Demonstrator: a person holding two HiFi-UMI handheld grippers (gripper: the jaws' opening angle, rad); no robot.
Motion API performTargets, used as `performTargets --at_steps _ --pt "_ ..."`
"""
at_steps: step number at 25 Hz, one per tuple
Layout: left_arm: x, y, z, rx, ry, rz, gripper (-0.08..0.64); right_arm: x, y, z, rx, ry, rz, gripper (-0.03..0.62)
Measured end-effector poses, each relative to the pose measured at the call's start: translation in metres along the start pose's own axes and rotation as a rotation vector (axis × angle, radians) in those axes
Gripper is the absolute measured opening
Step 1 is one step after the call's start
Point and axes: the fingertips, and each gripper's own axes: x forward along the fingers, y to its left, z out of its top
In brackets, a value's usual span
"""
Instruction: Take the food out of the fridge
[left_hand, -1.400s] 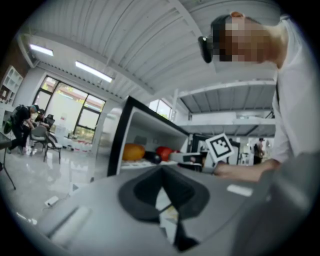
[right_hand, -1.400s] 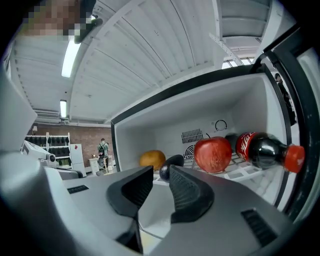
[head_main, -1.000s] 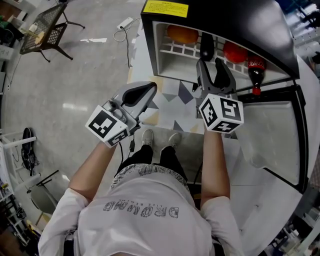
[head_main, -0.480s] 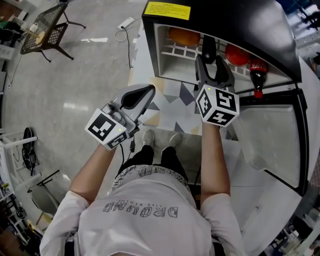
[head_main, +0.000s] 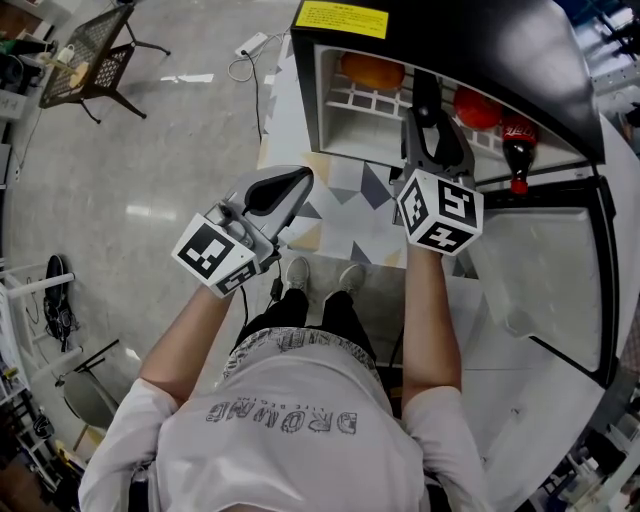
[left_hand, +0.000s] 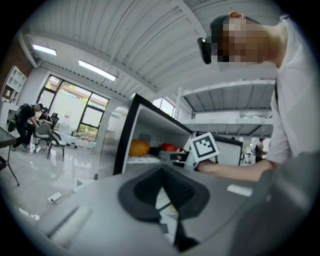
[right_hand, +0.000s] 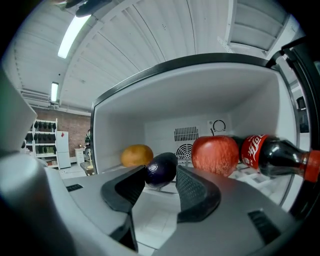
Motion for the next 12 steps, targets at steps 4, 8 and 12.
performTargets --at_steps 4,8,12 --pt "-0.003 -0.003 0.0 0.003 -0.001 -0.012 0.008 -0.01 0.002 0.005 0.0 -0.012 0.002 0.178" --pt "-0.006 -0.007 0.003 0.007 -0.008 -0.028 0.008 -0.026 0.006 0.012 -0.002 -0.029 0.007 0.178" --pt "-0.008 -0.013 0.007 0.013 -0.02 -0.047 0.008 -0.045 0.01 0.018 -0.003 -0.047 0.01 0.178"
